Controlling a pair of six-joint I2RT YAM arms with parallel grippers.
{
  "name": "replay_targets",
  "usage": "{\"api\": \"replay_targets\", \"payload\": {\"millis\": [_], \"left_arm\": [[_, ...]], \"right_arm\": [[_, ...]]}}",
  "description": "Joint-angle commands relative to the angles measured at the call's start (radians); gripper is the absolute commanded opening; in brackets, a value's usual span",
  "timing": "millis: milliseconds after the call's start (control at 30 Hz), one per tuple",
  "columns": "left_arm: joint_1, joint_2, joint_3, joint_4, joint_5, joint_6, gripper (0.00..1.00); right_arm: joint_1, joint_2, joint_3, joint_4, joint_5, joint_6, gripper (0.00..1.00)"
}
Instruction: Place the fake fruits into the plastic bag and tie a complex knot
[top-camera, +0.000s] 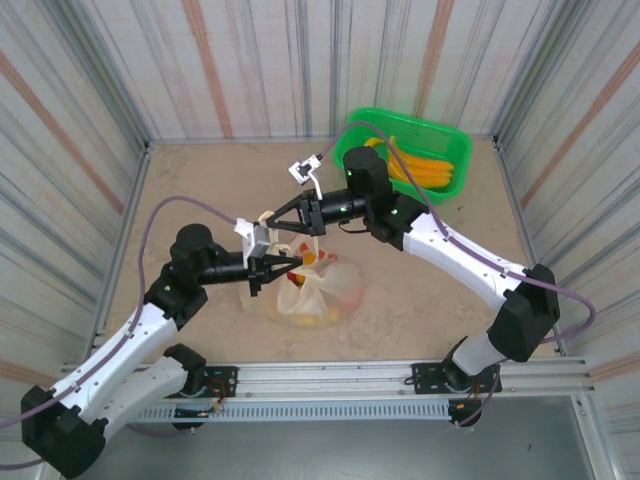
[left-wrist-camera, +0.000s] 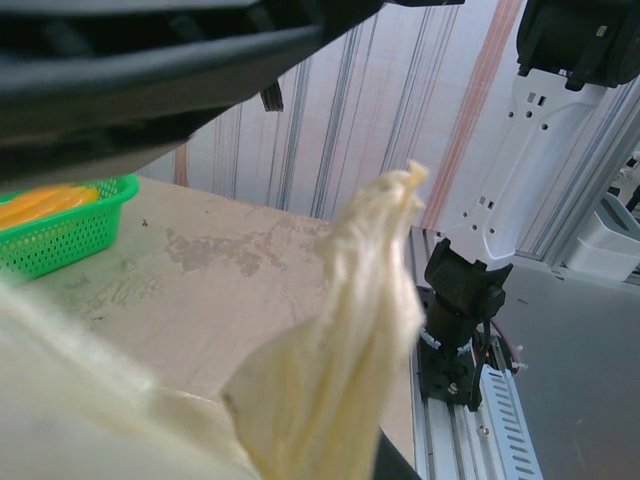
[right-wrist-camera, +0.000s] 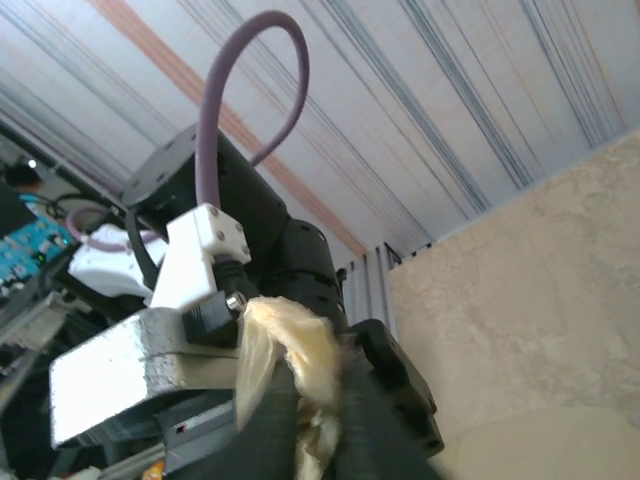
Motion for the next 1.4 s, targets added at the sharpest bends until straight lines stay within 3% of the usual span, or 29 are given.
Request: {"api": "replay_targets", "payload": {"millis": [0,267,567,833,1033,1267,1367], "left_arm": [[0.001,-0.005,0.001,0.0,-0.019,-0.003,0.0],[0.002,-0.088,-0.058,0.055,-0.133,-0.038,0.0],[0.031,-0.099,-0.097,0.151,-0.19,-0.131,0.01],[0.037,-0.103,-0.127,0.233,-0.187,-0.202,0.09],[0.036,-0.091,-0.125,0.26,-0.171,-0.217,0.18],[0.039,-0.064,-0.108,0.23,-0.197,-0.217,0.13],[0.051,-0.057,-0.099,0.209,-0.206,-0.216,0.01]], "right_arm": [[-0.02,-0.048,-0.045,0.04,0.014,0.019,0.0],[-0.125,-0.24,-0.279,0.149,0.165,0.059,0.0],[-0.14,-0.355,-0.426,0.17,0.231,0.058,0.0],[-0.167,-0.411,-0.482,0.159,0.313,0.061,0.0],[-0.161,-0.402,-0.468,0.159,0.262,0.066,0.0],[-0.153,-0.411,-0.45,0.126,0.27,0.04,0.0],[-0.161,-0.429,-0.443,0.105,0.286,0.031,0.0]]}}
